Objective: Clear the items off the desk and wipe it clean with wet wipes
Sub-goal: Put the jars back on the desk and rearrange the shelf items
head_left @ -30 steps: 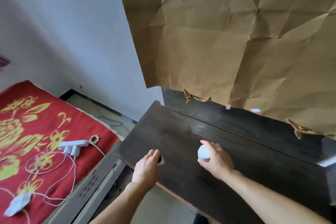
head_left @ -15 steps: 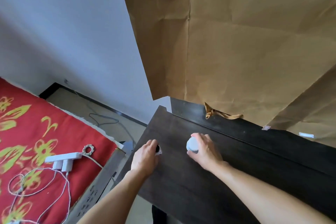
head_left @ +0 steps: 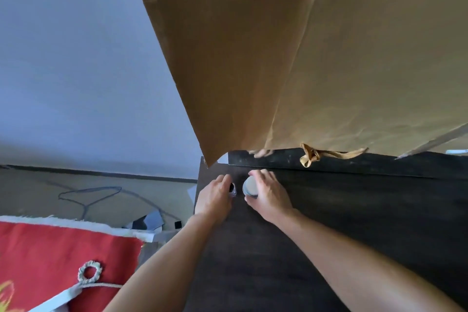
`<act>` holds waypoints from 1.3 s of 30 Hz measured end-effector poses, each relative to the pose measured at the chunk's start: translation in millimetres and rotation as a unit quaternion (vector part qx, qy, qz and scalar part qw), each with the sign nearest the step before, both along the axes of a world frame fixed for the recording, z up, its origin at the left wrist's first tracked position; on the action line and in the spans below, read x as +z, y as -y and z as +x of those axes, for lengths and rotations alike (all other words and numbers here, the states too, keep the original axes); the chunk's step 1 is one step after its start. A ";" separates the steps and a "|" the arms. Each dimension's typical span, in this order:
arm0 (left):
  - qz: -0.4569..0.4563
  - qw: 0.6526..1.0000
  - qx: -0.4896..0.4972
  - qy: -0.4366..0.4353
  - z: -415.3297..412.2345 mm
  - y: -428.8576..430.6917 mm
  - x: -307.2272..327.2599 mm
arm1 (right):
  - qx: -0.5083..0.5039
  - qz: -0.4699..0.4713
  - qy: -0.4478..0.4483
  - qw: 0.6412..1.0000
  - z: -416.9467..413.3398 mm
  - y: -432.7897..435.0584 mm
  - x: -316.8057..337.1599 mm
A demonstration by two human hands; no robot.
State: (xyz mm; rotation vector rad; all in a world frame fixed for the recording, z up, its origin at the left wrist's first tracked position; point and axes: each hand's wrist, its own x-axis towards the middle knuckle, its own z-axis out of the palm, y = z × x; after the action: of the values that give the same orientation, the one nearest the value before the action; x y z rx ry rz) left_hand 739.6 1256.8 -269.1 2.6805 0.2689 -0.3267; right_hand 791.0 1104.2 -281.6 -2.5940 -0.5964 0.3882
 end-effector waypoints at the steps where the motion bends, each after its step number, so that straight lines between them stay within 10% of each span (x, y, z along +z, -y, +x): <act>1: -0.003 1.000 -0.008 0.003 3.8 -0.3 -3.4 | -0.003 -0.004 0.005 1.000 -0.5 -1.8 -3.3; 16: 0.053 0.996 -0.067 0.036 1.9 45.6 38.5 | -0.095 -0.043 0.002 0.994 -26.0 117.2 31.2; 39: -0.001 0.926 -0.358 0.119 -59.5 525.2 106.6 | -0.366 -0.085 0.018 0.927 -174.0 599.8 90.9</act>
State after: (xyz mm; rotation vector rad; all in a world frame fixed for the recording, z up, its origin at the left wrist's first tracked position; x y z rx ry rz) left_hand 680.1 731.6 -162.5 2.6820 -0.8018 -0.1994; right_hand 617.1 504.5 -190.7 -2.7534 0.4287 0.1410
